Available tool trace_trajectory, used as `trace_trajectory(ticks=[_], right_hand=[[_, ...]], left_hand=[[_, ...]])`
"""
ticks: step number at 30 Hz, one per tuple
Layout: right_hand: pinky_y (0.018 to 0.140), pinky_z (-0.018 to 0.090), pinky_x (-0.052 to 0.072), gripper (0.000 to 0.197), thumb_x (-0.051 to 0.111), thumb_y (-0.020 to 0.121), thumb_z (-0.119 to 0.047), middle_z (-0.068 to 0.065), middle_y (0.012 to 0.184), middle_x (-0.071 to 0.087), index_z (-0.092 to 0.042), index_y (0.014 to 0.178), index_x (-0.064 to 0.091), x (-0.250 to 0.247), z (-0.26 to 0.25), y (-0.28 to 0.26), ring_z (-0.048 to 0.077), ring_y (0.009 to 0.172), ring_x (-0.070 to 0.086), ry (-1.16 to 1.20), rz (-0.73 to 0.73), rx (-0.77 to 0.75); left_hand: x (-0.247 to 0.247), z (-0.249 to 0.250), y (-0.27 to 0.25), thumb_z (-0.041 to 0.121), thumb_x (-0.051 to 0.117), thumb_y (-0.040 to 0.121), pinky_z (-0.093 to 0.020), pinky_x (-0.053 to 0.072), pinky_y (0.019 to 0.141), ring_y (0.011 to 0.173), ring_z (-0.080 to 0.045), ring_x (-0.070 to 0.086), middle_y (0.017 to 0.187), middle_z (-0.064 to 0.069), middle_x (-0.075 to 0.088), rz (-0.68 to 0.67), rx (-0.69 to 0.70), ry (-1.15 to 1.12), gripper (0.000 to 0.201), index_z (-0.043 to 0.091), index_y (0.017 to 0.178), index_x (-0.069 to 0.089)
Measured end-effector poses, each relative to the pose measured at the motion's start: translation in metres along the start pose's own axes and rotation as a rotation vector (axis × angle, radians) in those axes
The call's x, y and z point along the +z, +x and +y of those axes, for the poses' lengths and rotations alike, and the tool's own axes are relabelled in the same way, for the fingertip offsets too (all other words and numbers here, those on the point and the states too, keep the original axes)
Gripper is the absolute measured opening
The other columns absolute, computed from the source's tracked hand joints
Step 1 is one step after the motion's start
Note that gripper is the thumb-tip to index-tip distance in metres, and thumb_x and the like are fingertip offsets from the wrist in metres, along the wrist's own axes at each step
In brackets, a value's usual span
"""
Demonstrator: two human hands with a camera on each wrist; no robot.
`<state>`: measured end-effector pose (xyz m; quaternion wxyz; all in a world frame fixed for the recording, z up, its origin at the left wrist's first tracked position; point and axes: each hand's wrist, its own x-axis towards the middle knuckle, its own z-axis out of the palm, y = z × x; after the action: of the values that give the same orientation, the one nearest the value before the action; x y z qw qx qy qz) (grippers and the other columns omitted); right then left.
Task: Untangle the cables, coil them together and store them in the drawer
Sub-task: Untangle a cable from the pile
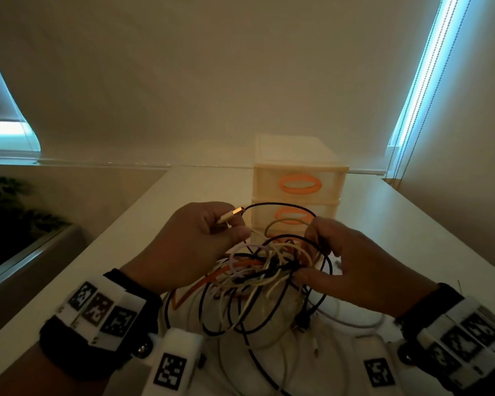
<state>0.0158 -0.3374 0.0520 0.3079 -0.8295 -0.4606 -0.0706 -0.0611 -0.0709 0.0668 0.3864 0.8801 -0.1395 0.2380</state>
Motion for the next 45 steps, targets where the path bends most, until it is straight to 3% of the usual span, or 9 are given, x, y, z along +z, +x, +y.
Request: trace_trajectory(ticks=[6,10,14,21,27,32,37,41,45], right_hand=[[0.051,0.018,0.036,0.029,0.071,0.087,-0.033,-0.013,0.071,0.049,-0.029,0.084,0.042,0.001,0.011,0.004,0.009,0.060,0.043,-0.051,0.173,-0.001],[0.050,0.018,0.038,0.027,0.067,0.087,-0.042,-0.010,0.067,0.045,-0.028,0.081,0.045,-0.002,0.011,0.004,0.011,0.059,0.044,-0.113,0.217,-0.047],[0.061,0.023,0.044,0.030,0.057,0.088,-0.061,-0.009,0.077,0.056,-0.031,0.088,0.062,-0.013,0.006,-0.001,0.012,0.072,0.054,0.025,0.300,-0.034],[0.081,0.027,0.045,0.031,0.063,0.084,-0.053,-0.022,0.094,0.065,-0.030,0.103,0.072,0.013,-0.018,0.008,0.006,0.097,0.056,-0.036,0.172,-0.133],[0.082,0.031,0.044,0.028,0.067,0.076,-0.054,-0.020,0.100,0.056,-0.042,0.098,0.057,0.004,-0.015,0.002,0.007,0.102,0.049,-0.058,0.008,-0.081],[0.074,0.029,0.042,0.014,0.061,0.073,-0.043,-0.018,0.089,0.051,-0.040,0.082,0.051,-0.006,-0.017,0.008,0.009,0.092,0.049,-0.045,0.176,-0.090],[0.081,0.014,0.052,0.016,0.076,0.085,-0.010,0.002,0.105,0.059,-0.010,0.099,0.067,0.006,-0.010,0.010,0.009,0.095,0.061,0.001,0.542,-0.124],[0.073,0.018,0.053,0.018,0.080,0.083,-0.013,-0.001,0.097,0.063,-0.013,0.100,0.072,0.013,-0.004,0.012,0.009,0.087,0.063,0.047,0.499,-0.105],[0.071,0.026,0.053,0.020,0.077,0.081,-0.027,-0.005,0.091,0.062,-0.020,0.099,0.072,0.017,-0.009,0.012,0.010,0.083,0.062,0.123,0.416,-0.044]], left_hand=[[-0.011,-0.002,0.004,0.022,0.068,0.094,-0.031,0.040,0.053,0.057,-0.025,0.046,0.066,-0.010,0.057,0.392,-0.063,-0.095,0.015,0.019,0.080,0.069],[-0.008,0.004,0.003,0.025,0.065,0.096,-0.035,0.038,0.053,0.058,-0.027,0.043,0.067,-0.013,0.053,0.474,-0.081,-0.123,0.016,0.015,0.083,0.068],[-0.006,0.003,0.002,0.029,0.067,0.094,-0.030,0.038,0.053,0.053,-0.015,0.042,0.058,-0.005,0.049,0.322,-0.138,-0.257,0.018,0.017,0.081,0.070],[0.025,0.019,-0.004,0.017,0.068,0.095,-0.014,0.037,0.056,0.052,-0.001,0.043,0.058,0.011,0.053,0.122,-0.097,-0.236,0.015,0.011,0.082,0.071],[0.025,0.021,-0.005,0.018,0.064,0.097,-0.024,0.039,0.054,0.054,-0.013,0.046,0.059,0.004,0.053,0.336,-0.064,-0.273,0.014,0.014,0.085,0.070],[0.023,0.033,-0.008,0.018,0.060,0.099,-0.030,0.039,0.048,0.052,-0.021,0.043,0.064,-0.013,0.050,0.502,-0.008,-0.292,0.015,0.017,0.085,0.067],[0.023,0.023,-0.003,0.023,0.060,0.100,-0.024,0.036,0.048,0.048,-0.011,0.038,0.052,0.003,0.043,0.322,-0.191,-0.376,0.024,0.021,0.078,0.069],[0.026,0.023,-0.003,0.025,0.058,0.100,-0.029,0.040,0.057,0.050,-0.011,0.044,0.053,0.006,0.049,0.139,-0.320,-0.353,0.026,0.018,0.081,0.073],[0.028,0.032,-0.005,0.020,0.053,0.102,-0.008,0.039,0.050,0.044,0.004,0.052,0.050,0.016,0.059,0.063,-0.306,-0.409,0.027,0.007,0.094,0.076]])
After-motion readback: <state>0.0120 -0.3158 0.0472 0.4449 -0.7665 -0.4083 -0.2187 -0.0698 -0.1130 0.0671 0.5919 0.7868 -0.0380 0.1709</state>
